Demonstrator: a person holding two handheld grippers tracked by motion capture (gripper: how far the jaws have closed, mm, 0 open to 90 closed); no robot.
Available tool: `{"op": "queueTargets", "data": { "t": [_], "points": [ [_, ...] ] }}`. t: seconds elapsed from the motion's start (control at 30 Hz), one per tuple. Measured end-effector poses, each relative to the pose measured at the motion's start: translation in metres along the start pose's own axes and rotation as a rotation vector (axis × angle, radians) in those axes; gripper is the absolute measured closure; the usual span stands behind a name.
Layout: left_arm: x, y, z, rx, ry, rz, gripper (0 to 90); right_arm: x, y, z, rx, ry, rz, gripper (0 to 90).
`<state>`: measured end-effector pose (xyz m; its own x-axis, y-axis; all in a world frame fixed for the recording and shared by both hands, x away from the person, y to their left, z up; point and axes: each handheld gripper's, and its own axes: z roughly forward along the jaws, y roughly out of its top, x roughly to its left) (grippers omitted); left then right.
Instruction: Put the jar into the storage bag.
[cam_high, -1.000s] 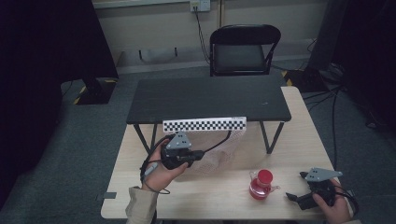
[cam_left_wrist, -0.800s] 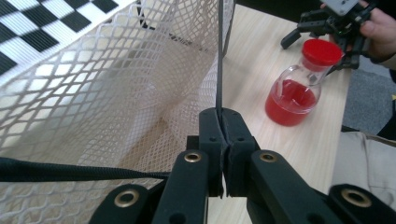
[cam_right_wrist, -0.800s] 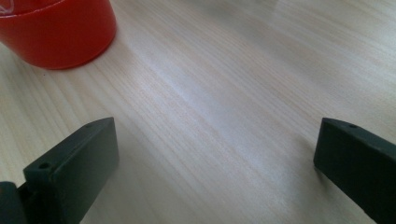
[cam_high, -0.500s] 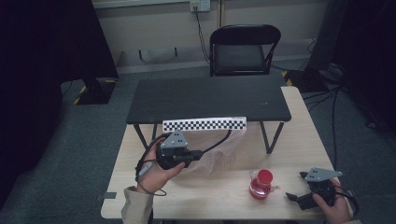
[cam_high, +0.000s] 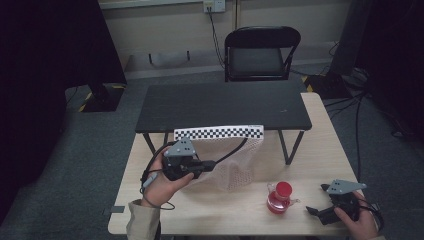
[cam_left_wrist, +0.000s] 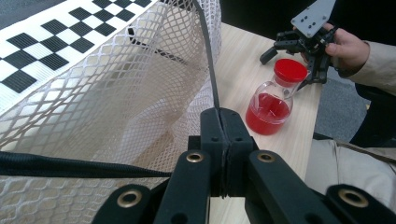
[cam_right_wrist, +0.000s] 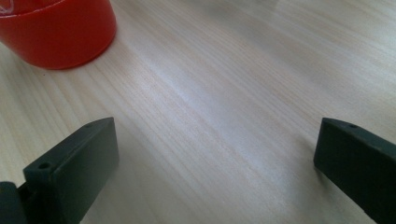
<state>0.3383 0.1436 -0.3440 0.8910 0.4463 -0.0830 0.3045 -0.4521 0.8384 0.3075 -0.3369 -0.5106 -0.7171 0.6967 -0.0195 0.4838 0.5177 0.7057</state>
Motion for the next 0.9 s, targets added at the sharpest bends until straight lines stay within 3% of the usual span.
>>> {"op": "queueTargets", "data": {
  "t": [0.53, 0.67, 0.9],
  "points": [
    [0.004, -0.003, 0.002, 0.01, -0.02, -0.03, 89.5, 0.002, 0.0, 0.0, -0.008, 0.017, 0.0, 1.0],
    [0.005, -0.004, 0.002, 0.01, -0.025, -0.036, 89.6, 0.005, 0.002, -0.003, -0.056, 0.07, 0.047, 3.1],
    [0.005, -0.005, 0.004, 0.02, -0.028, -0.037, 89.5, 0.012, 0.012, -0.014, -0.14, 0.126, 0.052, 2.5]
  ]
}}
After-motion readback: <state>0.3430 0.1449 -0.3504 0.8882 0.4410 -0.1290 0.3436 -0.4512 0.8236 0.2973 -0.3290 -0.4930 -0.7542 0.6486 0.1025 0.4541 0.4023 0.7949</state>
